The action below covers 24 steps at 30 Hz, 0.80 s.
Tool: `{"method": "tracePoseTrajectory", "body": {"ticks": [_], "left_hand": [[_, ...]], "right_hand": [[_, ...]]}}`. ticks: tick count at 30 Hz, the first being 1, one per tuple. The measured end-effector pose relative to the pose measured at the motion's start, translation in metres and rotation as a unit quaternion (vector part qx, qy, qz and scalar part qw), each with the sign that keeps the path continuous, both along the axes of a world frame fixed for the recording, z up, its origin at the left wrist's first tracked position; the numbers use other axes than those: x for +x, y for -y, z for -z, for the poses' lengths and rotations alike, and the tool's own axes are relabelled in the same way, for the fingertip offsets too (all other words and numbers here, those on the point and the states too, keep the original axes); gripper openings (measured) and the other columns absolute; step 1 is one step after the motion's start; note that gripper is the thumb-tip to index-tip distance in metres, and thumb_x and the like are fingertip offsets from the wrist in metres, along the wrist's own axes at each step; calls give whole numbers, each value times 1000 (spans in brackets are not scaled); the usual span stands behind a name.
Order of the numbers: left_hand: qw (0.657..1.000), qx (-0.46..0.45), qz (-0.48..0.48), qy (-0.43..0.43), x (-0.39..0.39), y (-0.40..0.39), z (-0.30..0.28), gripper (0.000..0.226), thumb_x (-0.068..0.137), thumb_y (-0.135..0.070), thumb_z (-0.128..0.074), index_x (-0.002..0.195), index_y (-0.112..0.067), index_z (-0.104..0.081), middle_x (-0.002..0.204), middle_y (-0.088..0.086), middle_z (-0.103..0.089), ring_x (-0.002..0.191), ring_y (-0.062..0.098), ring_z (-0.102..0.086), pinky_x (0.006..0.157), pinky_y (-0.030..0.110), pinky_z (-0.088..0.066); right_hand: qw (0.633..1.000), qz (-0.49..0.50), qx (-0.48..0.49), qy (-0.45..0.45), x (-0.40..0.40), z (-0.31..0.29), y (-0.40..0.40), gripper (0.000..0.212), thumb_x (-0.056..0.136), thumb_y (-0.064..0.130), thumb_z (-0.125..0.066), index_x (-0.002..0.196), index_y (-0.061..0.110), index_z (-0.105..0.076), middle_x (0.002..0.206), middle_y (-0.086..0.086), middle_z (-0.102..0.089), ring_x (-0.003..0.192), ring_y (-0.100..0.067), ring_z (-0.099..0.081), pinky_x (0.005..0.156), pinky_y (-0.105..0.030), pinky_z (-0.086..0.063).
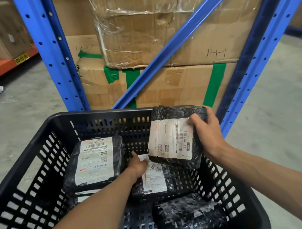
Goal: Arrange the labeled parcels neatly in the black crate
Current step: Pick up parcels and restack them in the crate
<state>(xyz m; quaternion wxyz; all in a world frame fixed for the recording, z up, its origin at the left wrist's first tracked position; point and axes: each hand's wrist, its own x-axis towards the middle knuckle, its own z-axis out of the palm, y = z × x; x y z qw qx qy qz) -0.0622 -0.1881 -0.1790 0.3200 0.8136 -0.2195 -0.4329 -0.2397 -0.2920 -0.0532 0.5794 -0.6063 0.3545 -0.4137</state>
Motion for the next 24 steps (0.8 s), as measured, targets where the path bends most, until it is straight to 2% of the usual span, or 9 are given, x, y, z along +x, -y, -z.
{"method": "tracePoseTrajectory", "body": {"ticks": [2, 4, 7, 9, 11, 14, 17, 20, 24], "left_hand": [[997, -58, -45, -9, -5, 5, -7, 75, 99, -37, -50, 159, -18, -8, 165, 12, -13, 151, 33, -17, 122, 49, -21], [980, -138, -99, -107, -13, 10, -23, 56, 101, -42, -42, 147, -10, -43, 152, 21, -43, 137, 39, -42, 115, 55, -33], [932, -194, -184, -244, -14, -1, -51, 75, 96, -65, -23, 132, -10, -60, 125, 19, -65, 109, 36, -62, 95, 50, -50], [899, -232, -186, -321, -7, -10, -68, 82, 87, -77, -27, 130, -15, -61, 121, 16, -66, 102, 33, -65, 86, 48, -54], [888, -279, -122, -346, -7, -17, -93, 87, 71, -85, -46, 129, -22, -61, 126, 15, -68, 112, 36, -66, 94, 58, -52], [925, -283, -19, -252, -15, -26, -122, 119, 44, -81, -74, 144, -25, -44, 144, 9, -56, 129, 29, -56, 107, 60, -41], [951, -232, -39, -198, -21, -39, -130, 144, 38, -76, -82, 156, -37, -9, 162, 2, -29, 144, 27, -36, 115, 55, -32], [930, -222, -94, -278, -23, -52, -124, 130, 57, -63, -82, 156, -39, -2, 153, 5, -46, 132, 30, -53, 105, 54, -46], [863, -286, -170, -381, -34, -62, -131, 61, 87, -45, -66, 138, -14, -56, 106, 13, -78, 96, 31, -75, 72, 46, -63]], "right_hand": [[1000, -2, 26, 6, -3, 0, -3, 19, 65, 33, -64, 82, 41, -61, 74, 12, -68, 72, -11, -68, 65, -31, -56], [998, 3, 60, 23, -6, -3, -6, 23, 61, 31, -64, 84, 35, -60, 93, -5, -63, 85, -25, -65, 74, -41, -57], [994, 14, 96, 57, -9, -15, -6, 34, 54, 32, -63, 86, 25, -53, 91, -10, -53, 86, -29, -57, 77, -45, -50], [992, -7, 108, 60, -9, -24, -4, 38, 53, 32, -64, 86, 23, -49, 84, -7, -48, 84, -27, -53, 74, -44, -45], [992, -34, 118, 36, -9, -29, -4, 42, 50, 32, -65, 85, 22, -46, 77, -4, -47, 77, -24, -54, 68, -39, -46], [987, -72, 145, 9, -6, -30, -10, 41, 49, 30, -65, 82, 19, -43, 77, -6, -47, 74, -25, -53, 62, -33, -45], [987, -97, 125, -37, 0, -26, -19, 35, 63, 35, -67, 88, 13, -55, 87, -19, -56, 79, -34, -60, 67, -39, -49], [983, -77, 149, -68, 0, -25, -22, 59, 81, 52, -68, 105, -2, -71, 104, -26, -75, 92, -42, -74, 80, -48, -59], [959, -103, 246, -91, -20, -9, -24, 79, 73, 80, -63, 115, 14, -69, 110, -15, -78, 90, -29, -77, 67, -39, -62]]}}
